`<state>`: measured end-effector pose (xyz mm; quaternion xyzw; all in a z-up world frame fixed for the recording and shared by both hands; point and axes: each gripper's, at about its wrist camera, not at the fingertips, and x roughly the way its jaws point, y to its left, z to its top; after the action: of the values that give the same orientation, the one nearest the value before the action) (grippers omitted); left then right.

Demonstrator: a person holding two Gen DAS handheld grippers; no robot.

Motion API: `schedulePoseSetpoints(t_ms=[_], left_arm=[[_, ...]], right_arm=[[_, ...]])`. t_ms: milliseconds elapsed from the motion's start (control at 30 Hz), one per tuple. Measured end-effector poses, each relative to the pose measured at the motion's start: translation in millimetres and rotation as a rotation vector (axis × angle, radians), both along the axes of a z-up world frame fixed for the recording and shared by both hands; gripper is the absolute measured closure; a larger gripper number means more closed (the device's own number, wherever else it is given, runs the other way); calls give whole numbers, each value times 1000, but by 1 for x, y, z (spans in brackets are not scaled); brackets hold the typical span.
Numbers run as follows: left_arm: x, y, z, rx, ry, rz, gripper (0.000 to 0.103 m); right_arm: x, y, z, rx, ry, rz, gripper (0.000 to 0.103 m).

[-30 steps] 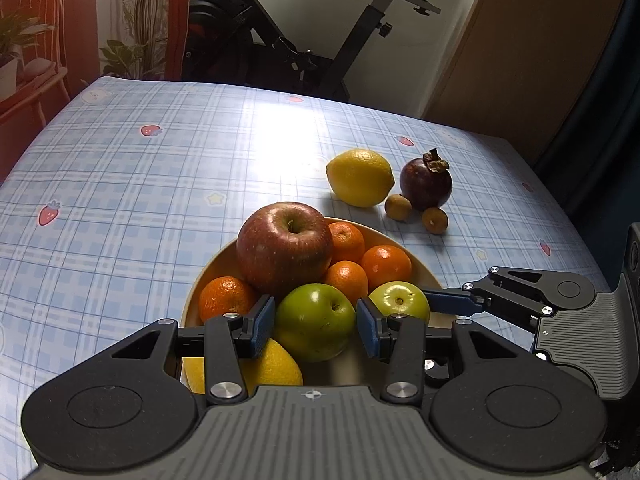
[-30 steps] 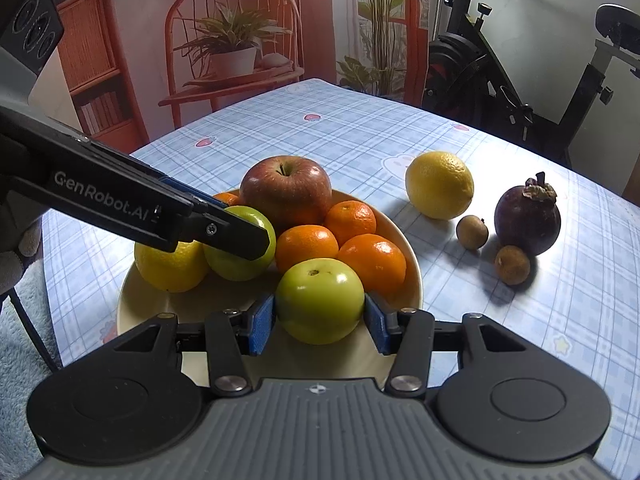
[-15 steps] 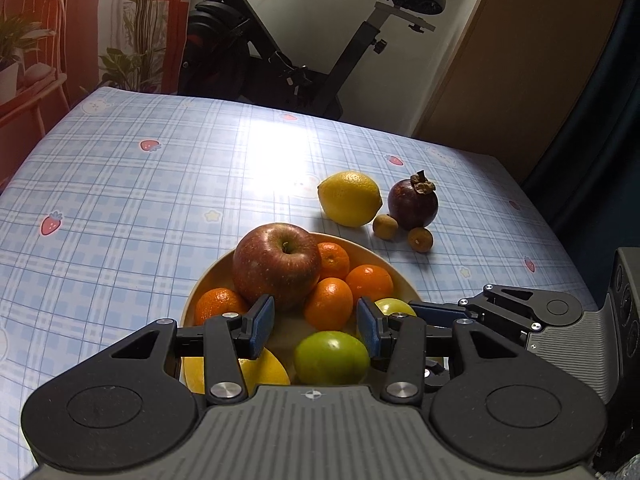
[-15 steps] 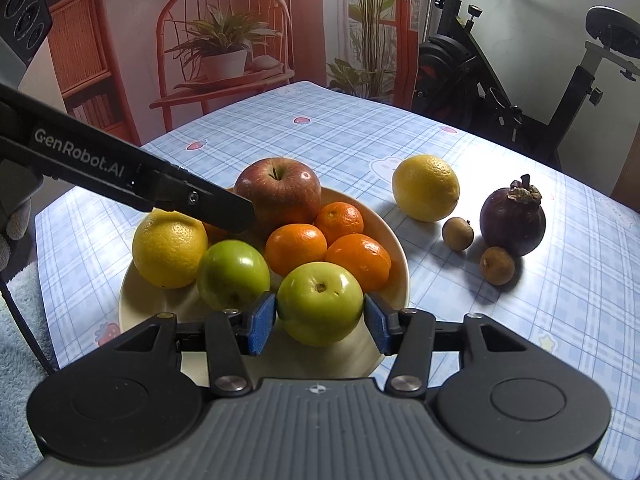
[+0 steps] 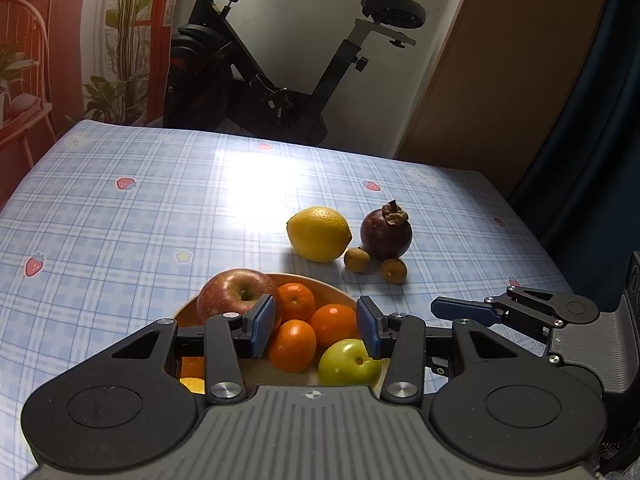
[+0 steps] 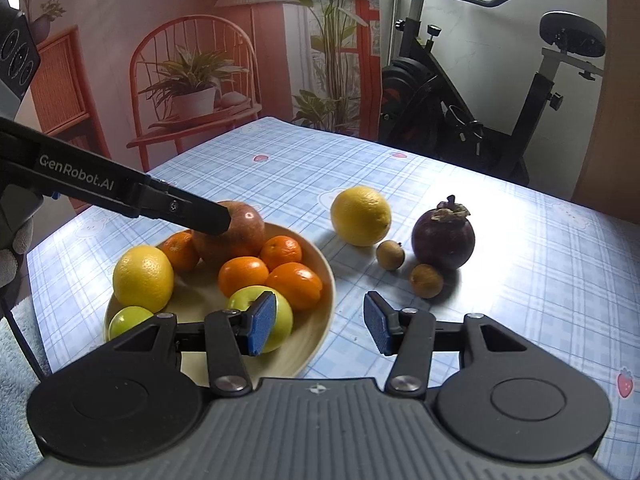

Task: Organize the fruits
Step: 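Move both open tools toward the small brown fruits beside the mangosteen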

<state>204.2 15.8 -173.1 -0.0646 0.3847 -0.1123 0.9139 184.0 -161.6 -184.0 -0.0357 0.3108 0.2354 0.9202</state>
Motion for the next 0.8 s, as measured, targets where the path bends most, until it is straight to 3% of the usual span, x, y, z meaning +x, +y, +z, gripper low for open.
schedulePoseSetpoints(t_ms=[333, 500, 800], left_arm=[[32, -33, 0, 69, -34, -10, 61], [48, -44, -9, 90, -17, -2, 66], [65, -51, -24, 110, 36, -1, 69]], right_arm=[[27, -31, -10, -15, -16, -91, 55], [44, -34, -22, -19, -16, -96, 64], [70, -32, -43, -2, 11, -72, 65]])
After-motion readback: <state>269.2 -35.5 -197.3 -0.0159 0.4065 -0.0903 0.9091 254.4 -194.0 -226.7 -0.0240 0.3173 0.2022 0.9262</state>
